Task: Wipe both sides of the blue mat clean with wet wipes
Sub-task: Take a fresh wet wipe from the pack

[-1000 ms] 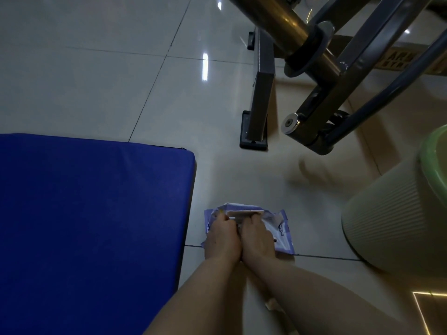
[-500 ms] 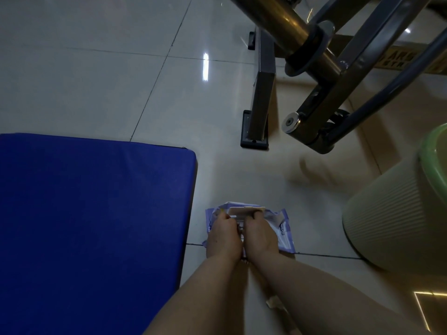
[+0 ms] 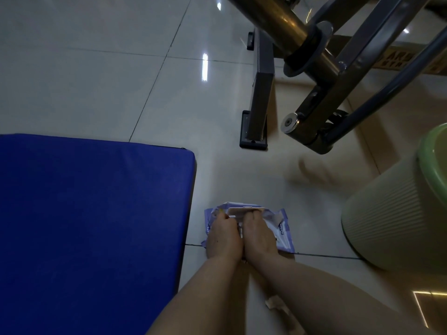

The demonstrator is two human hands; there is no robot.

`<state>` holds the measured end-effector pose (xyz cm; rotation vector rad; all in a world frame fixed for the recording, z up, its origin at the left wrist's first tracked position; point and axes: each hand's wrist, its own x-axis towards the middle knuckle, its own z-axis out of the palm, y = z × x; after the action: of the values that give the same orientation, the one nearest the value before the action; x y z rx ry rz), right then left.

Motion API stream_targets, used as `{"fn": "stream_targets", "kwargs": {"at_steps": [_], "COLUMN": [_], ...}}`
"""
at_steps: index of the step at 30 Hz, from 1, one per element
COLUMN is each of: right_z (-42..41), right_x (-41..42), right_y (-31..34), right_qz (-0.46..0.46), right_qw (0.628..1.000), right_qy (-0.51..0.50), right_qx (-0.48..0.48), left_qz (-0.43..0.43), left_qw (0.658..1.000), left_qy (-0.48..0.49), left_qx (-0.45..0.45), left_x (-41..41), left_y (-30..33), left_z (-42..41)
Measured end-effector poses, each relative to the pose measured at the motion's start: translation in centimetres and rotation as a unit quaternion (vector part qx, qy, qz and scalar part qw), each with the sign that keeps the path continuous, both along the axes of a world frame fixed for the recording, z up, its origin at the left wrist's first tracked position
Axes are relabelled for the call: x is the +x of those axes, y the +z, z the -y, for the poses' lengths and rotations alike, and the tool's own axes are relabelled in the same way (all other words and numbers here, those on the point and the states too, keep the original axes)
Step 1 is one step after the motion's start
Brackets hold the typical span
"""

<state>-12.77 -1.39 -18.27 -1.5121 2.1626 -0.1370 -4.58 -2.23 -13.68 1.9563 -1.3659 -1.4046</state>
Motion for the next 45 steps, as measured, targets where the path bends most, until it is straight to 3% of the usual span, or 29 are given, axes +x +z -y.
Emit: {"fn": "stream_targets", "kwargs": {"at_steps": [6, 14, 16, 21, 26, 32, 36, 45], "right_z": [-0.5, -0.9, -0.8, 0.0, 0.2, 0.0, -0.2, 0.8], "right_x": [-0.3, -0.8, -0.9, -0.1, 0.3, -0.1, -0.5, -0.2], "right_y": [0.0, -1.3, -1.2, -0.3, 0.1, -0.3, 0.1, 1.2], "right_qz": [0.05, -0.058, -0.038, 0.01, -0.007, -0.01, 0.015, -0.081], "right_qw": [0.997, 0.985, 0.987, 0.994, 0.997, 0.994, 0.993, 0.979], "right_qy": [0.019, 0.109, 0.086, 0.084, 0.073, 0.106, 0.1, 0.189], "right_qx": [-0.055, -0.121, -0.127, -0.065, -0.003, -0.035, -0.064, -0.003], "left_qz": [0.014, -0.002, -0.002, 0.016, 0.042, 0.043, 0.095, 0.063], "left_qw": [1.0, 1.0, 1.0, 1.0, 0.998, 0.997, 0.988, 0.994], "left_qy": [-0.013, -0.014, -0.017, -0.024, -0.047, -0.03, -0.089, -0.068], "left_qx": [-0.017, -0.006, -0.005, -0.002, -0.027, -0.048, -0.078, -0.064], "left_x": [0.3, 0.6, 0.6, 0.5, 0.5, 0.2, 0.3, 0.5], "left_y": [-0.6, -0.7, -0.8, -0.8, -0.9, -1.4, -2.4, -2.4], "left_z": [-0.1, 0.0, 0.1, 0.2, 0.2, 0.2, 0.3, 0.3]}}
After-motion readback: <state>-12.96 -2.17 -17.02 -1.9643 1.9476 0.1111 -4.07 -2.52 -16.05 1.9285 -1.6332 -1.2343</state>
